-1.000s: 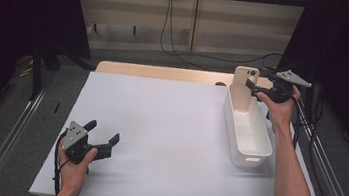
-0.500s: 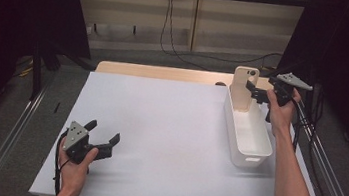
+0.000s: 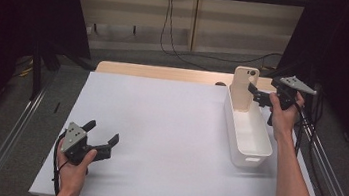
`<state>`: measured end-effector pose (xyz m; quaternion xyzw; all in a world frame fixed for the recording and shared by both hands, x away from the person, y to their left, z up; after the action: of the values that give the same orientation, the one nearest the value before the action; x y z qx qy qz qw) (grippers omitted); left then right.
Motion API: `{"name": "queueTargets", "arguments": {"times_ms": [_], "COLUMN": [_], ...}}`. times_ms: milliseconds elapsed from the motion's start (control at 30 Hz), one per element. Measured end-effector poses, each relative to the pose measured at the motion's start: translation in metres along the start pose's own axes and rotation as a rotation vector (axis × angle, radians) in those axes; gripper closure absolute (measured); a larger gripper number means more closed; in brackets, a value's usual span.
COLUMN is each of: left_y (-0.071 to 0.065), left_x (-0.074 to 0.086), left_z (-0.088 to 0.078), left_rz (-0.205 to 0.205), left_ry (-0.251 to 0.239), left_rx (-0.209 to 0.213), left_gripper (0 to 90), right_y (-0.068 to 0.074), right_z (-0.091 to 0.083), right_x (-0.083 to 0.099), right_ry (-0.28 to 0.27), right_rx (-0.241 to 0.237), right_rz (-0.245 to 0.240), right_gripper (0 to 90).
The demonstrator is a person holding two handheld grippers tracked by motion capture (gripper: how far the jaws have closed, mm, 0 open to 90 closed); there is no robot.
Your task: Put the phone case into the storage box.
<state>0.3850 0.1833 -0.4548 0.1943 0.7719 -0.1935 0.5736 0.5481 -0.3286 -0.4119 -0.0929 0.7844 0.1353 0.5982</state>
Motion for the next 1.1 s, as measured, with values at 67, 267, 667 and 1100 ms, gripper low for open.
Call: {"name": "queueTargets", "arguments": {"times_ms": [67,267,667,1100], "left_y": [0.0,0.0,-0.001,-0.004], "left_x": [0.0,0.001,0.0,-0.003], "left_z": [0.0,0.001,-0.001,-0.006], "left_rz": [-0.001,-0.005,-0.009,-0.01], "left_ry": [-0.003,0.001,-0.008,-0.028], "left_rx": [0.0,-0.002,0.005,0.029], "left_gripper": [4.3,4.3,4.1,3.7], "right_y": [0.001,0.001,0.01,0.017], "right_z": [-0.003,-0.009,-0.025,-0.047], "right_x": [-0.002,-0.002,0.001,0.0], "right_ry": [-0.013,-0.015,-0.013,-0.03], "right_rx": [-0.001,-0.01,-0.016,-0.022], "right_rz": [0.002,-0.003,-0.004,-0.008], "right_gripper": [0.7,0.7,0.7,0.3]}}
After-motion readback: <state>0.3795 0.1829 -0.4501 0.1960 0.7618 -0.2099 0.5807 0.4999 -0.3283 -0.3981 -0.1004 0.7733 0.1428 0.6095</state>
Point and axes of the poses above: each handheld gripper's, and its own axes: z roughly forward along the jaws, x roughly out of its underside, y roughly to its left, the point moved 8 cm from there along z, roughly forward along the jaws
